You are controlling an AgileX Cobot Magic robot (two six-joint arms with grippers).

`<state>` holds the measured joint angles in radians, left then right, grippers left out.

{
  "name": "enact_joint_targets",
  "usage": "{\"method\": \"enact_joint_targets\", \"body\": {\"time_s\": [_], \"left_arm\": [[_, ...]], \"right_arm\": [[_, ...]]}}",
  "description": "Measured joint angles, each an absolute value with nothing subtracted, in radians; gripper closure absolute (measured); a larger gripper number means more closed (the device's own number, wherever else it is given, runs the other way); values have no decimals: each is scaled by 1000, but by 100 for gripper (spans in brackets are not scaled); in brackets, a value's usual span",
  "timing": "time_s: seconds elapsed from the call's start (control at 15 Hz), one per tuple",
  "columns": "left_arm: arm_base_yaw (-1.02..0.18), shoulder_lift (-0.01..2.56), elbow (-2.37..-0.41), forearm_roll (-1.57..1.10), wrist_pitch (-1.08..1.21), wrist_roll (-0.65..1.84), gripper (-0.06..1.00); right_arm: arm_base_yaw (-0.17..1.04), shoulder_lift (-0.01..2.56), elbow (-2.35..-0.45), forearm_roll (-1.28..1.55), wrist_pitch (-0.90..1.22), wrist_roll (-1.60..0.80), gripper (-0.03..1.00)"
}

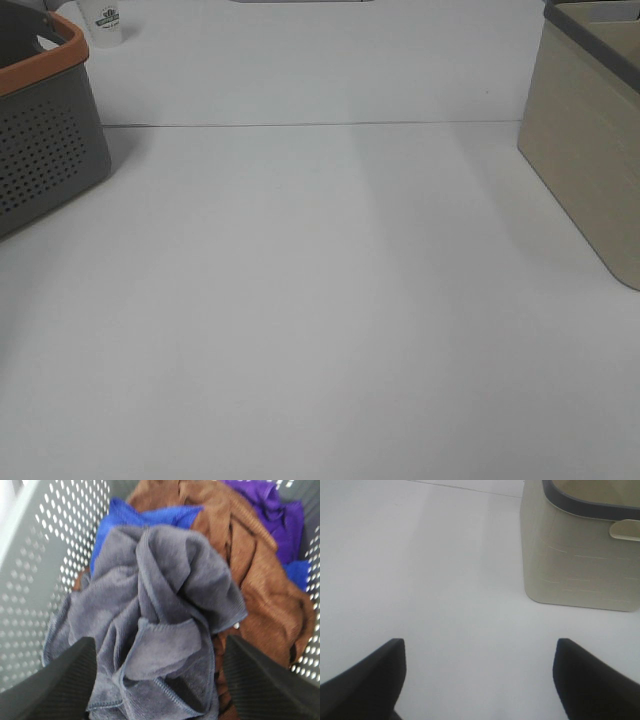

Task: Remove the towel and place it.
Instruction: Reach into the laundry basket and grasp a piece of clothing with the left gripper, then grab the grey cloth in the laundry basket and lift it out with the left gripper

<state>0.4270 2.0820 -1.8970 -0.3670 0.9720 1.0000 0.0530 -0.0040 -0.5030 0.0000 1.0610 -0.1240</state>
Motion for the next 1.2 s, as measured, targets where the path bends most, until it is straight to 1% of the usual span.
{"method": "enact_joint_targets", "body": {"time_s": [0.27, 0.47, 0.73, 1.0, 1.2], "left_arm": [[454, 2128, -1897, -377, 967, 1004, 27], [454, 2158, -1897, -446, 916, 1016, 27], [454, 2158, -1897, -456, 912, 1018, 27], [454, 2164, -1897, -496, 919, 1040, 32], [454, 2166, -1897, -495, 919, 1042, 32]], "right_arm": [[53, -4, -503, -5, 1061, -105, 18], [53, -4, -503, -5, 1061, -105, 18], [53, -4, -503, -5, 1061, -105, 18], [53, -4, -503, -5, 1061, -105, 18], [53, -4, -503, -5, 1061, -105, 18]]}}
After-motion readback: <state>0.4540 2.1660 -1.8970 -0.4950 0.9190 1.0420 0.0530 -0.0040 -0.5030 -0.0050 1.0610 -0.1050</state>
